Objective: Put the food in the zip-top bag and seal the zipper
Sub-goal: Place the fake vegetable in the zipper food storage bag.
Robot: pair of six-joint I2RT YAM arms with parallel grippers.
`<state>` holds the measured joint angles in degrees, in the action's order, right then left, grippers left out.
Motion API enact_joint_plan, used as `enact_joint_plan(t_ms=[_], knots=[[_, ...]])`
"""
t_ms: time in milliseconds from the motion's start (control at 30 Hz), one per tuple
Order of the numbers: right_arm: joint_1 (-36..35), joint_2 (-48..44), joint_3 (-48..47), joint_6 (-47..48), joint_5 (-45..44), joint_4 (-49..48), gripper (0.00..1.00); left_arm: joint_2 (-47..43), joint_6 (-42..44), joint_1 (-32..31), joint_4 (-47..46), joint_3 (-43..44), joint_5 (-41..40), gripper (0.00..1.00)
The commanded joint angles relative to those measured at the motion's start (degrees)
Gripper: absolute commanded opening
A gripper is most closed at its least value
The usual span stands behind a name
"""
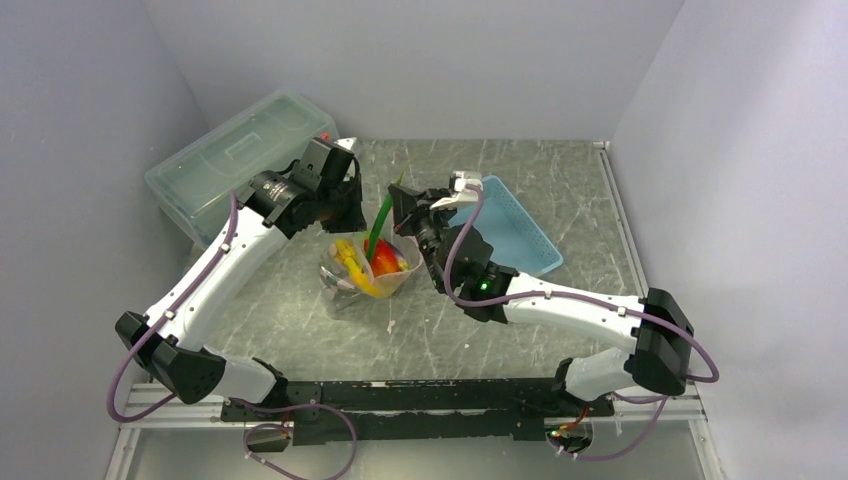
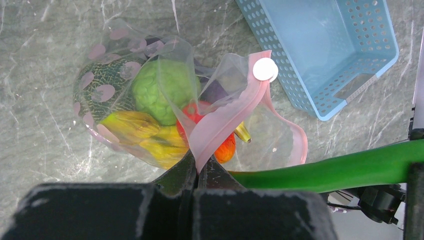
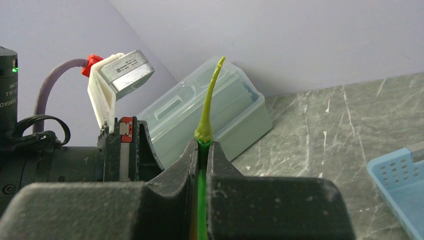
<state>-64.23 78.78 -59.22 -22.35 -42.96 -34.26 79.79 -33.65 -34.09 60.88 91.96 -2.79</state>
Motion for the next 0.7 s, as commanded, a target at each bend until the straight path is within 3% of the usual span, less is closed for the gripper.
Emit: enact_joint_plan(t_ms=[0,667], knots=[[-0.3,0.1,-1.9,-5.0,1.1,0.1,0.0,-1.2,-0.2,0.3,-2.5,1.0,1.2,0.0],[-0.3,4.3,-2.4,-10.0,-0.1,1.3,0.0,-0.6,-0.8,0.4,-1.8,2.2,2.2,0.0]])
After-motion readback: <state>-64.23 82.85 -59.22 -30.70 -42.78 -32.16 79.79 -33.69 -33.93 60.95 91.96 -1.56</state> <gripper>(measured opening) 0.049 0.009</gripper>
